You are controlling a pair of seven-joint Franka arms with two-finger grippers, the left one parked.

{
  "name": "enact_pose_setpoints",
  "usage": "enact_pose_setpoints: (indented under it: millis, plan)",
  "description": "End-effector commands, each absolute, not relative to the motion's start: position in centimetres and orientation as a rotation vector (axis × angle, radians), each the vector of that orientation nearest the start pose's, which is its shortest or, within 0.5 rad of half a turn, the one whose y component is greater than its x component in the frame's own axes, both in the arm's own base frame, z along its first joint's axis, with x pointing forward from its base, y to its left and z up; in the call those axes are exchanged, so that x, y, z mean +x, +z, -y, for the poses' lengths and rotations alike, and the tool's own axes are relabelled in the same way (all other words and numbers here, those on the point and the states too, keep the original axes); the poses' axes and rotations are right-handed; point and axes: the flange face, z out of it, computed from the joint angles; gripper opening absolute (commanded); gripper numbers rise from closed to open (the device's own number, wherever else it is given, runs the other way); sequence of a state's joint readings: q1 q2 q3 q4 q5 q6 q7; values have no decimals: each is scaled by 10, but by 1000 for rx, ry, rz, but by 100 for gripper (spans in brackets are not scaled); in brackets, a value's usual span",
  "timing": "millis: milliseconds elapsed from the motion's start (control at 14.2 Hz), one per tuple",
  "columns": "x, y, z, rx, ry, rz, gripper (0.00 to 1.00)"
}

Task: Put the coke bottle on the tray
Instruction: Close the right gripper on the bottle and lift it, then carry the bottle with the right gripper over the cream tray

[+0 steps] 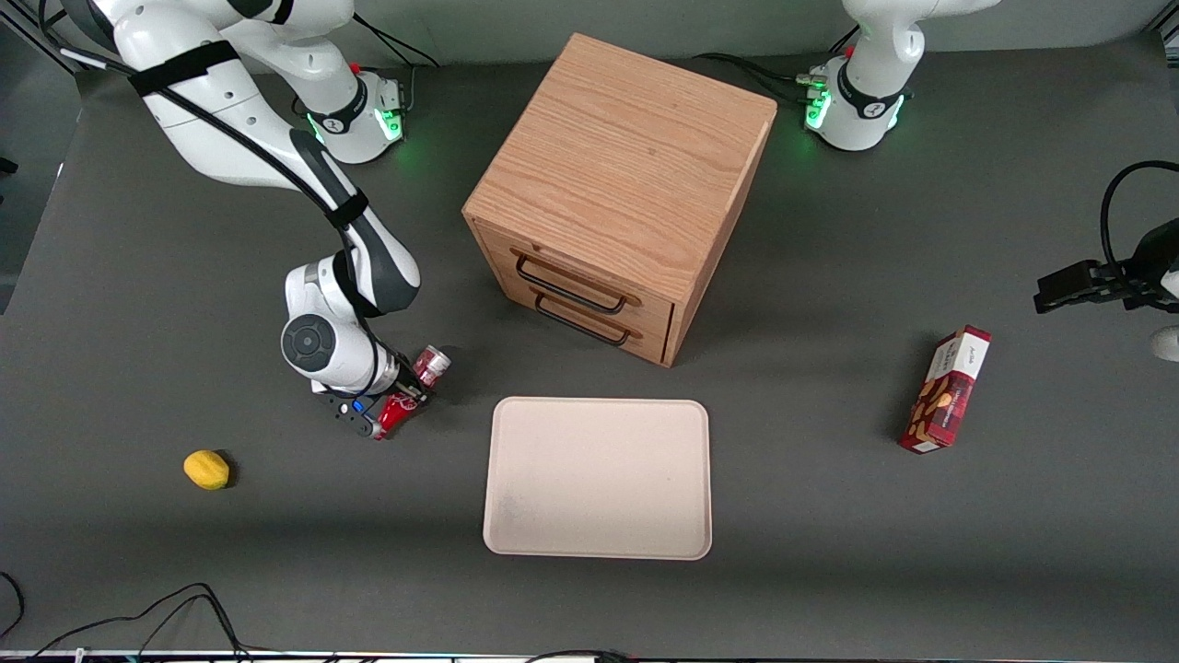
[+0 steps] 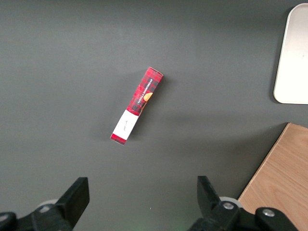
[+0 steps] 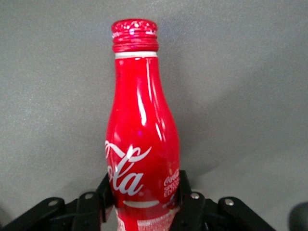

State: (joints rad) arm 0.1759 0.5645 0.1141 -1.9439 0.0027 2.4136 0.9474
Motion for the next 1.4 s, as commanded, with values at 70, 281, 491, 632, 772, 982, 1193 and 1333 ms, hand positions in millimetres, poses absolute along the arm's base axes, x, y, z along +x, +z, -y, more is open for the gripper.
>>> enact_pose_setpoints:
  millis: [70, 281, 491, 632, 772, 982, 1193, 1333]
  plan:
    - [596, 242, -179, -2947, 43, -993, 0]
    - [617, 334, -180, -3016, 81, -813, 0]
    - [637, 436, -183, -3071, 124, -613, 0]
    - [646, 490, -185, -3075, 80, -408, 0]
    - [654, 513, -199, -3058, 44, -291, 0]
    - [685, 502, -259, -2955, 6, -185, 0]
    - [712, 425, -289, -2916, 0, -179, 0]
    - [721, 356, -305, -2909, 31, -188, 0]
